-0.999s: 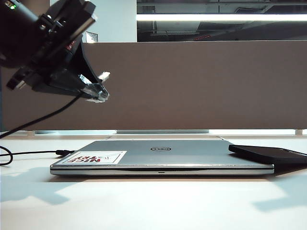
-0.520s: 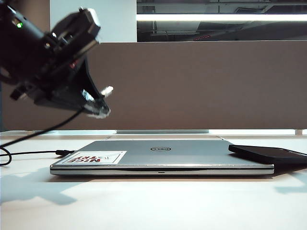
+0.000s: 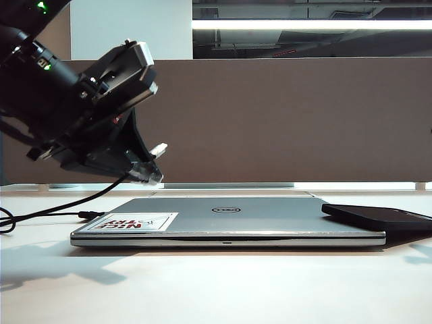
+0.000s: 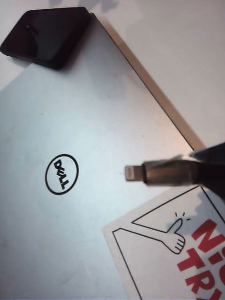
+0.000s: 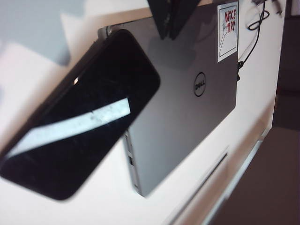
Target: Pick up the charging cable and the phone, plug the charging cable into the charging port on the phone, and finally place them back on the table.
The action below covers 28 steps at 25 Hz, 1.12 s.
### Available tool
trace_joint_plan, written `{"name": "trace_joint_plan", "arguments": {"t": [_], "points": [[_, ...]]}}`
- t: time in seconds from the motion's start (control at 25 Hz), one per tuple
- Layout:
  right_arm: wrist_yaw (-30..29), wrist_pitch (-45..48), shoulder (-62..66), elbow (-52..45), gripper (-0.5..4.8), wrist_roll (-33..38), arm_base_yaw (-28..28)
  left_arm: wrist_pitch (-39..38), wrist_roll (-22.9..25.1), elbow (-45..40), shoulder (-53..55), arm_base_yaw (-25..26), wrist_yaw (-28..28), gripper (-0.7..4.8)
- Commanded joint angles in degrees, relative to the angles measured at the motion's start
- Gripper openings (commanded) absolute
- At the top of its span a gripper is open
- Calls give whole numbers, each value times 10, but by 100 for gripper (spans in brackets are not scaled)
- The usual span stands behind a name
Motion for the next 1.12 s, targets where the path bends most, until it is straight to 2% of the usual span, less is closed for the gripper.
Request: {"name": "trace_joint_plan", "arguments": {"t": [0.04,0.08,0.12,0.16,0.32,0.4,1.12], "points": [[-7,9,30,-2,90,12,1,10,3,0,-1,0,2,-6],[-9,13,52,-2,250,12,1,11,3,0,-1,0,2,-6],[-11,17,66,-2,318,12,1,11,3,0,-1,0,2,-6],[-12,24,78,-2,339,12,1,11,3,0,-1,0,2,-6],[-29,73,128,-2,342,12,1,12,3,0,-1,0,2,-6],[-35,106,161,-1,375,13,0,13,3,0,-1,0,2,-6],[-32,200,294,0,372,21,-14,13,3,1,-2,0,2,-6]]}}
